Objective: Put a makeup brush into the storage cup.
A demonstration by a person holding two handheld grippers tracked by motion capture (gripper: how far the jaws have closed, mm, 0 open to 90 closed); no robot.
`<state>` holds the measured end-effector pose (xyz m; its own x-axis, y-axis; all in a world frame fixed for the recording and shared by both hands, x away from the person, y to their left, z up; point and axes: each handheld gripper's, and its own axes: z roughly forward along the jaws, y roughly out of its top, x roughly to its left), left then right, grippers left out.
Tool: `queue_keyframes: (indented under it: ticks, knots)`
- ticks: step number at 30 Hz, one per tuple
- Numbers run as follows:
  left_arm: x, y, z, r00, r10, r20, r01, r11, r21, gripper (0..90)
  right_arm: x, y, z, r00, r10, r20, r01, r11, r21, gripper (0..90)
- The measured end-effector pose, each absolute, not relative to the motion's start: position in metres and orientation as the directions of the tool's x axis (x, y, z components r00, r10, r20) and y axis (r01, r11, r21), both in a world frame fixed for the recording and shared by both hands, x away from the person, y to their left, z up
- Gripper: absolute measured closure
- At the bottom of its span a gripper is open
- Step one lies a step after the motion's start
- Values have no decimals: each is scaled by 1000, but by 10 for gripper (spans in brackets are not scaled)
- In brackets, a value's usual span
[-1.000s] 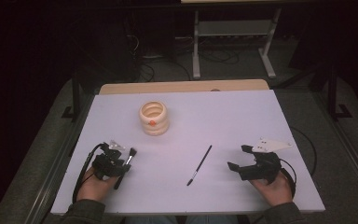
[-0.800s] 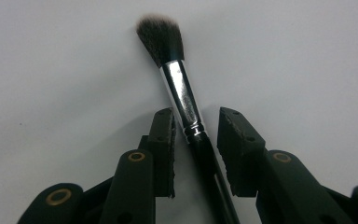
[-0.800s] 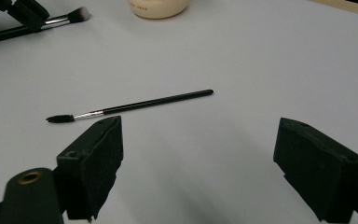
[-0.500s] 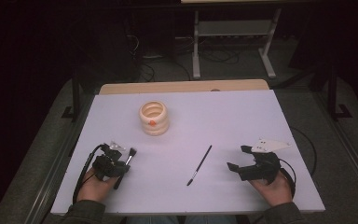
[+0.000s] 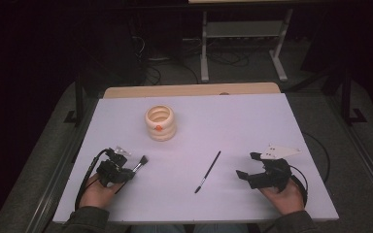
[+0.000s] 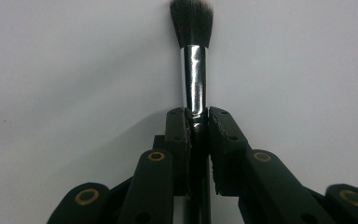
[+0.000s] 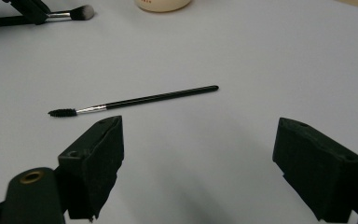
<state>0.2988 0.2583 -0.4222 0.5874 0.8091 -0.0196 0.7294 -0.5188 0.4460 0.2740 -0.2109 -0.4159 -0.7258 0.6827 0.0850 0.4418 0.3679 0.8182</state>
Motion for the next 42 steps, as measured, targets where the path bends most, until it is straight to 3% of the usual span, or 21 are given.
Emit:
queue_keyframes:
  ticks: [11,27,37,38,41,42]
  knots:
    - [302,260,-419,626,779,-18,708,-559,431,796,275,-209,-417,-728,680,90,448,372,813,153]
    - [302,267,-414,619,784,-49,704,-526,477,798,275,-209,-418,-731,675,96,454,377,807,153]
    - [304,270,-419,624,779,-59,717,-541,440,796,275,-207,-418,-738,670,78,444,395,804,180]
    - [306,266,-419,633,771,-70,725,-559,403,779,275,-207,-419,-741,666,80,445,400,801,180]
    - [305,262,-419,620,784,-40,728,-556,401,600,275,-207,-419,-741,667,80,444,398,803,179]
    - [305,259,-418,619,786,-17,733,-569,372,607,275,-207,-419,-739,669,84,449,395,802,179]
